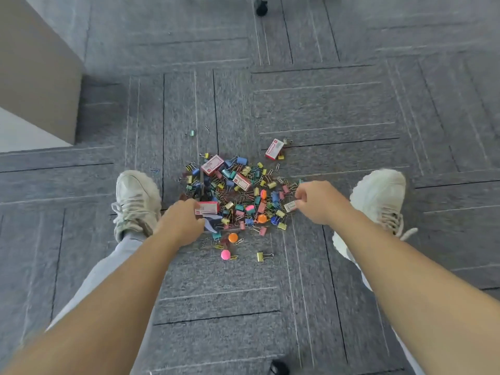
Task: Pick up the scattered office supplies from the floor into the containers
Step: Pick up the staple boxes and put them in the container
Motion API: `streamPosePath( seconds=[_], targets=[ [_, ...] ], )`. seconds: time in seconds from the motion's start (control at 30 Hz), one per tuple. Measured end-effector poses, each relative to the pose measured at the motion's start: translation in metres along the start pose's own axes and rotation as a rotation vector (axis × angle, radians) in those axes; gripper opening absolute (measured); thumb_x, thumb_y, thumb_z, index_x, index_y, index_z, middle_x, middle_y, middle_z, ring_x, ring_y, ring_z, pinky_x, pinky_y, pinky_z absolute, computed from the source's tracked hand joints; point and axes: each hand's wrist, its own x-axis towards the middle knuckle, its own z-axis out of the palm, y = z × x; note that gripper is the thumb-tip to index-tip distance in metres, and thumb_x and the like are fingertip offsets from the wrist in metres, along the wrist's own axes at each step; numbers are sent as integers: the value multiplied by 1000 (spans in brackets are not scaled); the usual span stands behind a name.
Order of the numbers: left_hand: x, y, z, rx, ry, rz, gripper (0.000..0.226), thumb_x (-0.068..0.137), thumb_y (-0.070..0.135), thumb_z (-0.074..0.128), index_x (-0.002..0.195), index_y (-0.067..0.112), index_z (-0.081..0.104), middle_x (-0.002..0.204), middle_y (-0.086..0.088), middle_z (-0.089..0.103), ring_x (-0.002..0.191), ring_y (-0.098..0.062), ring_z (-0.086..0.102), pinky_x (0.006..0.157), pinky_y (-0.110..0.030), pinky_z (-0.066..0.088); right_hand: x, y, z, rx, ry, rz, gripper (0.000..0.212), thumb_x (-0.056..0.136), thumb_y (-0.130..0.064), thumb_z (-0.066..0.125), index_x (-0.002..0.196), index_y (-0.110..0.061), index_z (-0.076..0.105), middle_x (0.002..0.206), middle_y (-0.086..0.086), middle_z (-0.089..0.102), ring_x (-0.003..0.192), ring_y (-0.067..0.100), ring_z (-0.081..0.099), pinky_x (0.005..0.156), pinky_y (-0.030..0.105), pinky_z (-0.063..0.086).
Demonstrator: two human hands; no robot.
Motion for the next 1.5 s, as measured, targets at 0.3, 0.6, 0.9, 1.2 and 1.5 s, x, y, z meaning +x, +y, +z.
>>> streamPosePath(
  seconds=[0.3, 0.6, 0.9, 1.2, 1.5],
  targets=[
    [138, -7, 80, 311, -17, 92, 68, 88, 5, 58, 149, 23, 32, 146, -5, 37, 131, -33, 34, 103, -45, 44, 146, 35, 96, -214, -109, 56, 45, 92, -22, 62, 134, -20, 47, 133, 10, 40, 123, 33, 44, 89, 47, 51],
    [140, -3, 70, 235, 86, 64, 37, 90, 11, 57, 123, 26, 48, 119, -4, 43, 89, -27, 59, 65, -37, 46, 152, 38, 122, -223, -205, 87, 77, 88, -25, 68, 149, -15, 22, 139, 14, 20, 127, 37, 35, 95, 44, 50],
    [171, 47, 34, -243, 0, 32, 48, 95, 2, 44, 134, 30, 36, 96, -1, 57, 79, -27, 58, 70, -43, 52, 167, 38, 94, -298, -178, -71, 49, 89, -17, 61, 132, -11, 37, 124, 12, 51, 108, 32, 55, 79, 40, 51],
    [178, 55, 43, -477, -92, -43, 52, 82, 11, 67, 122, 31, 41, 111, -5, 54, 82, -18, 54, 57, -27, 41, 247, -8, 29, 382, 239, 30, 28, 90, -16, 65, 117, -14, 59, 114, 6, 44, 73, 8, 48, 60, 14, 40],
    [185, 91, 67, -254, -35, -130, 69, 86, 32, 73, 137, 23, 26, 133, -14, 34, 123, -34, 36, 105, -44, 36, 290, -25, 54, 306, 251, 275, 56, 87, -33, 74, 126, -14, 40, 136, 16, 27, 112, 35, 52, 79, 37, 50]
  ],
)
